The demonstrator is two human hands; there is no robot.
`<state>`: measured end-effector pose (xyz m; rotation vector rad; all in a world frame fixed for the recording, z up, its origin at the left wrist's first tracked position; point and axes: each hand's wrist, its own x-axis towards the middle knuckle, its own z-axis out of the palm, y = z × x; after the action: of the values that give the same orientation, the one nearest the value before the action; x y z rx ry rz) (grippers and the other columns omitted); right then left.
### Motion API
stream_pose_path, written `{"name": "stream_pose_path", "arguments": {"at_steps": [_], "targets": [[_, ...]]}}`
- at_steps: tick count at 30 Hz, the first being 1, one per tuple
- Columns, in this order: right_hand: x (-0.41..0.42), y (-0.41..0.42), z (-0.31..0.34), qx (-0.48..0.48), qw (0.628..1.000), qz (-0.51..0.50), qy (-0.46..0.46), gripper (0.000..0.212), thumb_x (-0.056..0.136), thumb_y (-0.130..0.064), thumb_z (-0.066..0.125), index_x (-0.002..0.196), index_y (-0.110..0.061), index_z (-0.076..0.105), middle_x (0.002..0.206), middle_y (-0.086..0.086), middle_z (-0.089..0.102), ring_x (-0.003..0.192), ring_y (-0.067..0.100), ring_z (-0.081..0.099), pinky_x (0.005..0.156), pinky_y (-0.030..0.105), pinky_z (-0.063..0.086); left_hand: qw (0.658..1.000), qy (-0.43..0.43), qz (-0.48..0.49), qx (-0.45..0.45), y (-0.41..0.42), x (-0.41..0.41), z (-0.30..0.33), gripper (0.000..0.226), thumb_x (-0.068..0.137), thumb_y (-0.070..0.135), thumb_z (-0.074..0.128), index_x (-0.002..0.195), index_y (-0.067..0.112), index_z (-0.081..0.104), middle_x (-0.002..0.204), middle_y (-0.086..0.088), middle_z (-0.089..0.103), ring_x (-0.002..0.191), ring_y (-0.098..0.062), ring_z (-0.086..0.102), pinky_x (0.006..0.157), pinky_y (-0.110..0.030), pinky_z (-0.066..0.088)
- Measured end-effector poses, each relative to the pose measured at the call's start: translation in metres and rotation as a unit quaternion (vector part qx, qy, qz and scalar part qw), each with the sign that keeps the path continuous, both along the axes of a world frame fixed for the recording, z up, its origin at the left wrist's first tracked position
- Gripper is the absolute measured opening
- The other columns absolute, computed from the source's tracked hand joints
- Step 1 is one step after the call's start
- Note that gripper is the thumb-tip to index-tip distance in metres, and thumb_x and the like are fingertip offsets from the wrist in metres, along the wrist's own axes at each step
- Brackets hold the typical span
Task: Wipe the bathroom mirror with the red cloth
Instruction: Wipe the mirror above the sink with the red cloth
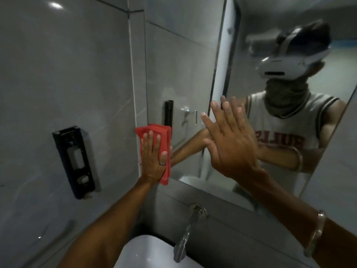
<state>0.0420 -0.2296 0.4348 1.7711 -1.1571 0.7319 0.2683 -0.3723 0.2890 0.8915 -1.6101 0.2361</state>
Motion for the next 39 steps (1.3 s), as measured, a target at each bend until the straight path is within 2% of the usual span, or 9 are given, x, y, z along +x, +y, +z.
{"name": "stream_pose_path", "arguments": {"at_steps": [3,6,15,21,25,29,33,36,39], "targets": [[-0.025,0.008,-0.018,-0.011,1.000,-0.002,-0.003,0.058,0.106,-0.043,0.035,0.153,-0.012,0.048,0.166,0.019,0.034,0.157,0.040,0.025,0.130,0.057,0.014,0.998,0.048,0.013,0.026,0.012,-0.021,-0.016,0.061,0.107,0.057,0.012,0.164,0.040,-0.004,0.175,0.005,-0.004,0.156,-0.040,0.012,0.124,-0.070,0.015],[-0.053,0.018,-0.019,-0.001,1.000,-0.023,-0.011,0.060,0.105,-0.042,0.033,0.155,-0.010,0.042,0.166,0.021,0.032,0.157,0.042,0.025,0.129,0.058,0.015,0.991,0.111,0.040,0.068,0.025,-0.056,-0.017,0.073,0.109,0.054,0.012,0.161,0.004,0.023,0.166,-0.030,0.025,0.154,-0.054,0.020,0.123,-0.073,0.016],[-0.129,0.083,0.000,-0.039,0.997,-0.064,-0.010,0.060,0.109,-0.041,0.026,0.158,-0.010,0.039,0.169,0.022,0.026,0.159,0.029,0.005,0.131,0.057,0.010,0.994,0.107,0.028,0.021,0.134,-0.247,-0.018,0.067,0.107,0.037,0.040,0.166,0.015,0.016,0.174,-0.014,0.013,0.159,-0.043,0.018,0.128,-0.062,0.017],[-0.156,0.117,0.017,-0.070,0.991,-0.113,0.007,0.060,0.110,-0.040,0.025,0.160,-0.009,0.036,0.168,0.021,0.027,0.160,0.025,0.002,0.131,0.048,-0.001,0.989,-0.082,-0.088,-0.080,0.173,-0.302,-0.016,0.066,0.106,0.049,0.042,0.165,0.029,0.021,0.175,0.001,0.014,0.161,-0.030,0.019,0.129,-0.054,0.014],[-0.154,0.114,0.030,-0.071,0.991,-0.111,0.006,0.063,0.107,-0.038,0.027,0.162,-0.009,0.032,0.171,0.020,0.021,0.162,0.021,-0.010,0.132,0.047,-0.003,0.932,-0.278,-0.117,-0.200,0.133,-0.245,0.018,0.067,0.105,0.049,0.051,0.164,0.030,0.026,0.174,0.003,0.017,0.161,-0.023,0.018,0.131,-0.047,0.014],[-0.139,0.095,0.055,-0.090,0.993,-0.077,-0.001,0.063,0.109,-0.042,0.020,0.161,-0.009,0.034,0.171,0.019,0.022,0.161,0.036,0.012,0.133,0.049,0.003,0.897,-0.347,-0.075,-0.264,0.077,-0.162,0.103,0.067,0.106,0.050,0.046,0.165,0.031,0.021,0.175,0.004,0.011,0.162,-0.023,0.013,0.132,-0.045,0.007],[-0.124,0.080,0.078,-0.100,0.994,-0.049,0.000,0.063,0.108,-0.043,0.020,0.161,-0.012,0.029,0.171,0.018,0.021,0.160,0.040,0.018,0.130,0.059,0.014,0.947,-0.244,0.002,-0.208,0.034,-0.080,0.192,0.064,0.108,0.050,0.031,0.166,0.024,0.017,0.176,0.004,0.000,0.163,-0.022,0.000,0.133,-0.045,0.001],[-0.123,0.072,0.090,-0.108,0.993,-0.046,0.005,0.060,0.108,-0.042,0.022,0.161,-0.013,0.030,0.171,0.017,0.022,0.160,0.038,0.019,0.127,0.062,0.021,0.995,-0.033,0.034,-0.083,0.018,-0.055,0.237,0.062,0.108,0.040,0.033,0.165,0.016,0.021,0.174,-0.005,0.014,0.162,-0.024,0.009,0.132,-0.048,0.008],[-0.131,0.070,0.123,-0.127,0.990,-0.066,-0.005,0.062,0.105,-0.040,0.031,0.160,-0.012,0.035,0.172,0.016,0.021,0.162,0.034,0.015,0.133,0.051,0.008,0.982,0.177,0.059,0.041,0.022,-0.061,0.316,0.064,0.109,0.045,0.022,0.166,0.019,0.010,0.175,-0.005,0.007,0.163,-0.025,0.006,0.133,-0.048,0.001]]}}
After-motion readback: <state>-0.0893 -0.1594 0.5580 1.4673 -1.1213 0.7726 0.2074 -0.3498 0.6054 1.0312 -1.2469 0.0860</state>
